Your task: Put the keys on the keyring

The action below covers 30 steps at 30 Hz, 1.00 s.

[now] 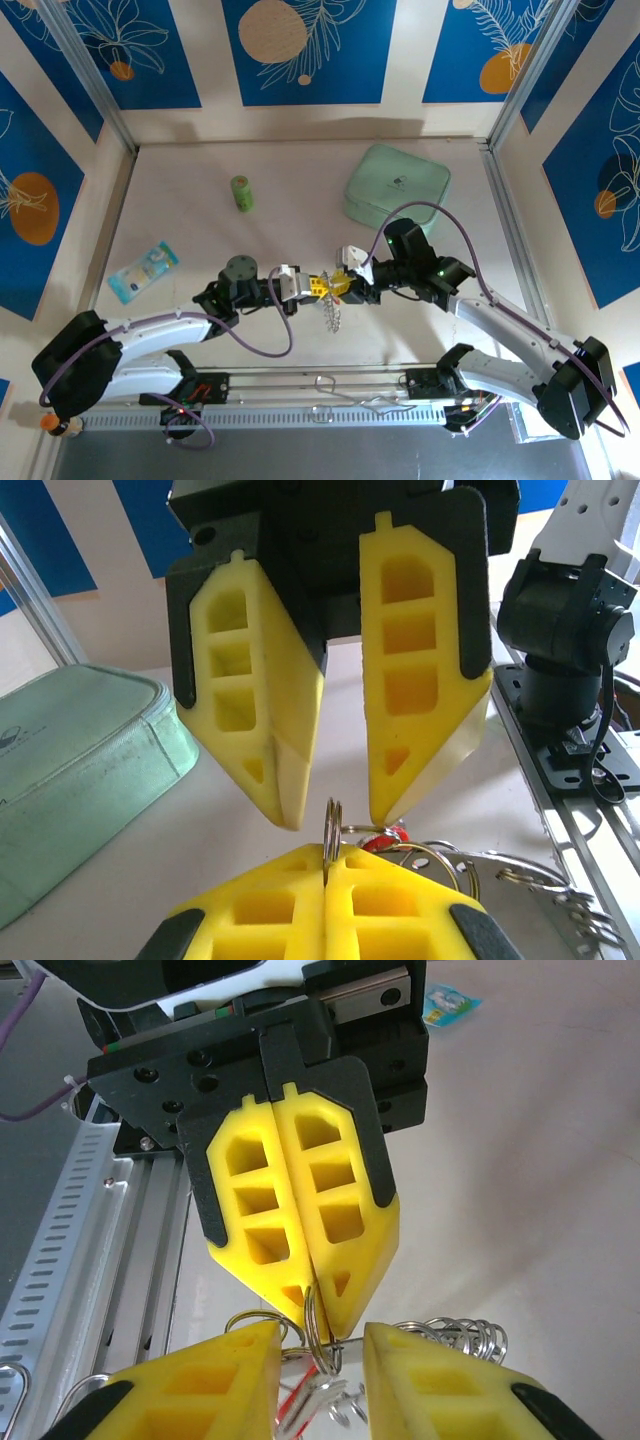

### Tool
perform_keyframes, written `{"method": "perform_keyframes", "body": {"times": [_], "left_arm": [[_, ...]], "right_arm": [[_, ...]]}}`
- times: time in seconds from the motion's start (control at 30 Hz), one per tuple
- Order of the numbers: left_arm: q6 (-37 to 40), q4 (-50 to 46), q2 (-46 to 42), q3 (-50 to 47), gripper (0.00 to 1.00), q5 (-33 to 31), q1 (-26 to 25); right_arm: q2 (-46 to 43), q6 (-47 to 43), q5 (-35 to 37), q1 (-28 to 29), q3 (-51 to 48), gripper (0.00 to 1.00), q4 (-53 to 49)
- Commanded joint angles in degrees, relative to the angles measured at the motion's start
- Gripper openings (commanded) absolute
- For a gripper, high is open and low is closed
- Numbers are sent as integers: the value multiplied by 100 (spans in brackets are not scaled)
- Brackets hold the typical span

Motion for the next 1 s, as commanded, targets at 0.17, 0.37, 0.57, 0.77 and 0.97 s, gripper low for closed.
{"method": "perform_keyframes", "body": {"times": [0.17, 0.37, 0.57, 0.77, 0.97], "left_arm": [[-221, 592, 8, -61, 0, 206, -51], [-137, 296, -74, -32, 18, -81, -49], [520, -1270, -236, 423, 19, -136, -49], [792, -1746, -181, 690, 15, -43, -50], [623, -1293, -196, 588, 3, -24, -50]], "right_arm": [[111, 34, -222, -21, 21, 10, 67], [171, -217, -34, 37, 272, 0, -354], [374, -803, 653, 348, 792, 0, -1271], [496, -911, 796, 558, 1062, 0, -1434], [609, -940, 913, 737, 1153, 1, -1507]]}}
